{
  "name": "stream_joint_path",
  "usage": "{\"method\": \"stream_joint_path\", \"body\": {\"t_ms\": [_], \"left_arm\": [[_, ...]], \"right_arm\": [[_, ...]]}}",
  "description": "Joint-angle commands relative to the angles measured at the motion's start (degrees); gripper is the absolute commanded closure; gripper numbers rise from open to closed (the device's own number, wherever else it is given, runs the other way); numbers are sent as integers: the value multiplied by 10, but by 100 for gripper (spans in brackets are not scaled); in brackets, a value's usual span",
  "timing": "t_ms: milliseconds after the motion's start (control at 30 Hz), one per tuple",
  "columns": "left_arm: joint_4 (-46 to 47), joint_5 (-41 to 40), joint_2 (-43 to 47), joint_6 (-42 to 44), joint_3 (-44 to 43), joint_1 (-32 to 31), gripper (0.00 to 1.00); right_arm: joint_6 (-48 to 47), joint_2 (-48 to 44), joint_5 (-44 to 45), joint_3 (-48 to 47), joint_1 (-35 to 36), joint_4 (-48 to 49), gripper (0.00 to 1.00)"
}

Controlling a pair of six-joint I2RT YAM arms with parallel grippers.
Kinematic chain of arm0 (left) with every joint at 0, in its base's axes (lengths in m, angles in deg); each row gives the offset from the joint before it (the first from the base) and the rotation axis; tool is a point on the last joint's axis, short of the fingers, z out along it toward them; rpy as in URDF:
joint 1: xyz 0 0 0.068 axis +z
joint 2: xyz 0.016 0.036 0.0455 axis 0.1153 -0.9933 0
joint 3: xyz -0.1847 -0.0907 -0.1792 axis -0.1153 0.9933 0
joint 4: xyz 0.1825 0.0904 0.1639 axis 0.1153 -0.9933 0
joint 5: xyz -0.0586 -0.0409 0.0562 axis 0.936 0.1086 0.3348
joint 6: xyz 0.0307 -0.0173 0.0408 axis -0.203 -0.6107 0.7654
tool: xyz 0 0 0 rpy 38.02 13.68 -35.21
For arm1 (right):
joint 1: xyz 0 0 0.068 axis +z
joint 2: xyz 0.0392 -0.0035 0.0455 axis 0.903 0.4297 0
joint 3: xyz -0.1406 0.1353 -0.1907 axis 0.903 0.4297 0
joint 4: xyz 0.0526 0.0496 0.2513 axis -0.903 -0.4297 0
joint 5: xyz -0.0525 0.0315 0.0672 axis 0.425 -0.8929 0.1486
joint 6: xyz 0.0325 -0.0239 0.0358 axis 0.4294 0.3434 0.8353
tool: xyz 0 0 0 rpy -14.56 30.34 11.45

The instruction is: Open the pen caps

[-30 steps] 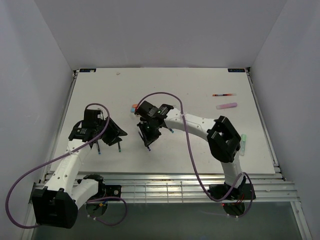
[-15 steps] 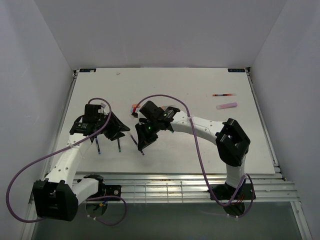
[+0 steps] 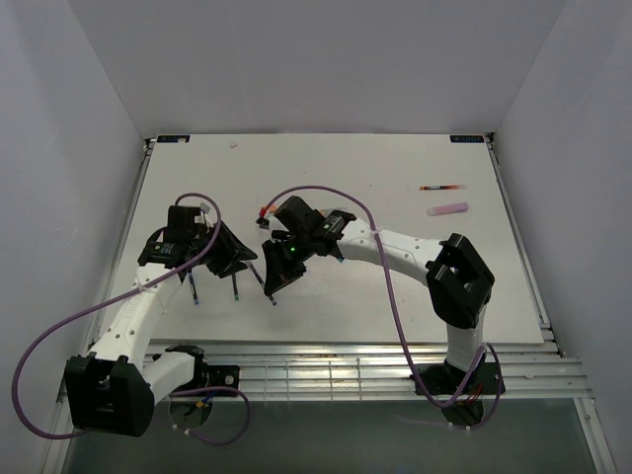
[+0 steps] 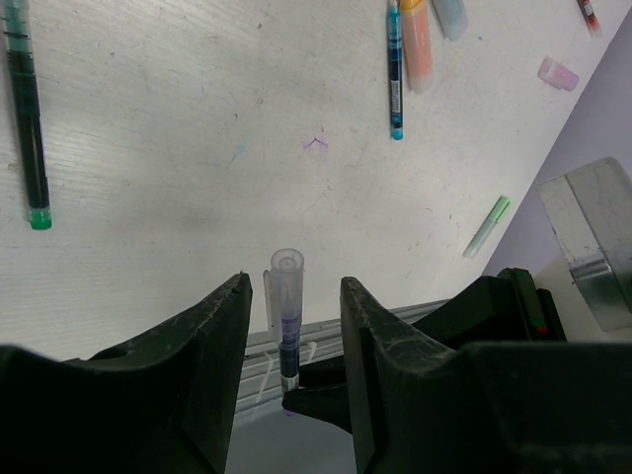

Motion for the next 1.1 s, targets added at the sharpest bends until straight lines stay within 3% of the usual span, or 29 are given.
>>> {"method": "stream_joint_path", "body": {"t_ms": [0, 167, 300, 333, 533, 700, 867, 967, 1067], "left_arm": [[9, 1, -1, 10, -1, -4, 49], [9, -3, -3, 15, -5, -5, 53], [9, -3, -4, 16, -6, -6, 64], [9, -4, -3, 17, -7, -5, 74], [3, -6, -5, 15, -7, -6, 100], [1, -8, -8, 12, -10, -6, 100], [-3, -9, -14, 9, -21, -6, 100], [-3, -10, -22, 7, -29, -6, 100], [-2, -20, -37, 6, -47, -5, 100]], "right_arm": [[15, -22, -28, -9, 1, 35, 92], [22, -20, -46, -9, 1, 51, 92], [24, -19, -56, -9, 1, 58, 92], [23, -18, -55, -10, 1, 58, 91], [18, -2, -39, -28, -5, 52, 61], [11, 33, -48, -74, -12, 35, 56], [8, 65, -59, -109, -12, 20, 66], [5, 71, -59, -109, -12, 15, 91], [-10, 59, -44, -93, -11, -2, 92]]}}
